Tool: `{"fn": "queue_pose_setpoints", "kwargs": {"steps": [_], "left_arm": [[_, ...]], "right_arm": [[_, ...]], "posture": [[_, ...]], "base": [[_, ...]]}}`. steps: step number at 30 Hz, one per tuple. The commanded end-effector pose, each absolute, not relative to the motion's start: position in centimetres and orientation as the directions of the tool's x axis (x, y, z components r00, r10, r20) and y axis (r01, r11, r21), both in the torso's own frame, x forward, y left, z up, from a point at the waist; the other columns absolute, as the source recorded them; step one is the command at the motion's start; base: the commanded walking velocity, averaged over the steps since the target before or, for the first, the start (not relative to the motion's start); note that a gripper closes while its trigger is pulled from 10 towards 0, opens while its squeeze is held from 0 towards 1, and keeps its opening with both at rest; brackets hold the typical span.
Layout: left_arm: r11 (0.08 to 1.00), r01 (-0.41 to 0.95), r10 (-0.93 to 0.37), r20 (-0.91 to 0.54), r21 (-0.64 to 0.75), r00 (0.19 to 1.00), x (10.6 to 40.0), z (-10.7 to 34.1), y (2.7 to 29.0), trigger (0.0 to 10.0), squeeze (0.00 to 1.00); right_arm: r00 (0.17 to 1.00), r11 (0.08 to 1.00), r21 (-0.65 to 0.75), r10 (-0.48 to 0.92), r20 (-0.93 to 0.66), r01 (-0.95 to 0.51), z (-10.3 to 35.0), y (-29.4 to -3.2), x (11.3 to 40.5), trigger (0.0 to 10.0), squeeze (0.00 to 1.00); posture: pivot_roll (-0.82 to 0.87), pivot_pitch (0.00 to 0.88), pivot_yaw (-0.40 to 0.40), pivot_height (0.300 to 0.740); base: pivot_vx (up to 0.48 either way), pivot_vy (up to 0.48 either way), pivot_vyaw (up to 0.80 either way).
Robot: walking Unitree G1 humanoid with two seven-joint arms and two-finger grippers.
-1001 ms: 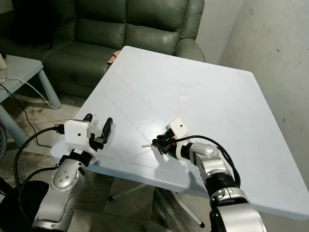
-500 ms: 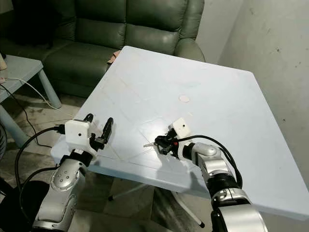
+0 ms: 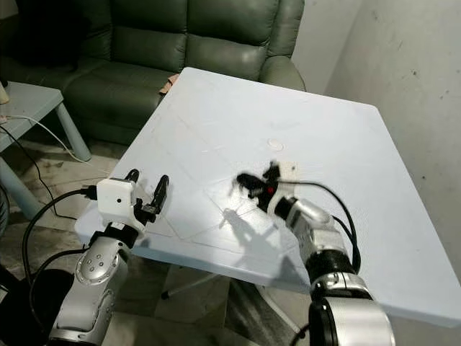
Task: Hang keys on a hook
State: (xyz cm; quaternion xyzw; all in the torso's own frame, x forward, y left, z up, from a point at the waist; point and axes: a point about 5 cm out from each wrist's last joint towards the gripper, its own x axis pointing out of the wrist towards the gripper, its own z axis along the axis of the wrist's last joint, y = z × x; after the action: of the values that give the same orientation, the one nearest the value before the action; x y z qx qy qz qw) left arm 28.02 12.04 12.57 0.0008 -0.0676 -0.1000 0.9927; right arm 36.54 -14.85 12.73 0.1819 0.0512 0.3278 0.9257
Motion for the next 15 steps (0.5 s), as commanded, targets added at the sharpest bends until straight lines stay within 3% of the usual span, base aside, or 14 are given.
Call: {"fn": "queue_pose_setpoints", "kwargs": {"steps": [1, 3, 4, 5, 6, 7, 15], "left_arm": [[0.979, 0.203, -0.204, 0.147, 0.021, 0.968, 28.2, 13.0, 11.9, 10.0, 0.0], [0.979, 0.203, -0.204, 0.148, 0.021, 0.968, 28.2, 13.0, 11.8, 10.0, 0.0], [0.979, 0.203, -0.204, 0.149, 0.02, 0.968, 28.3, 13.0, 11.8, 10.0, 0.0], [0.979, 0.204, -0.204, 0.15, 0.019, 0.967, 28.3, 13.1, 11.8, 10.0, 0.0], [0.979, 0.204, -0.205, 0.151, 0.019, 0.967, 28.3, 13.1, 11.8, 10.0, 0.0], [0.979, 0.204, -0.204, 0.151, 0.018, 0.967, 28.3, 13.1, 11.8, 10.0, 0.0], [0.98, 0.198, -0.196, 0.156, 0.001, 0.968, 28.4, 13.2, 11.7, 10.0, 0.0]], "right_arm": [[0.795, 0.714, 0.395, 0.602, 0.074, -0.577, 13.9, -15.2, 37.0, 0.0, 0.0], [0.813, 0.729, 0.402, 0.577, 0.075, -0.555, 14.0, -15.4, 37.2, 0.0, 0.0], [0.827, 0.702, 0.48, 0.554, 0.097, -0.527, 14.3, -15.6, 37.4, 8.5, 0.0], [0.836, 0.65, 0.57, 0.533, 0.13, -0.502, 14.8, -15.7, 37.7, 9.3, 0.0], [0.838, 0.637, 0.588, 0.529, 0.137, -0.498, 14.9, -15.7, 37.7, 9.3, 0.0], [0.848, 0.641, 0.604, 0.517, 0.116, -0.474, 14.8, -15.7, 37.8, 10.0, 0.0], [0.908, 0.722, 0.585, 0.415, 0.059, -0.369, 14.5, -16.3, 38.1, 10.0, 0.0]], "posture": [[-0.04, 0.03, -0.112, 0.74], [-0.04, 0.03, -0.112, 0.74], [-0.04, 0.029, -0.114, 0.74], [-0.04, 0.029, -0.114, 0.74], [-0.04, 0.029, -0.114, 0.74], [-0.04, 0.029, -0.113, 0.74], [-0.05, 0.032, -0.115, 0.74]], "base": [[0.0, 0.0, 0.0], [0.0, 0.0, 0.0], [0.0, 0.0, 0.0], [0.0, 0.0, 0.0], [0.0, 0.0, 0.0], [0.0, 0.0, 0.0], [0.0, 0.0, 0.0]]}}
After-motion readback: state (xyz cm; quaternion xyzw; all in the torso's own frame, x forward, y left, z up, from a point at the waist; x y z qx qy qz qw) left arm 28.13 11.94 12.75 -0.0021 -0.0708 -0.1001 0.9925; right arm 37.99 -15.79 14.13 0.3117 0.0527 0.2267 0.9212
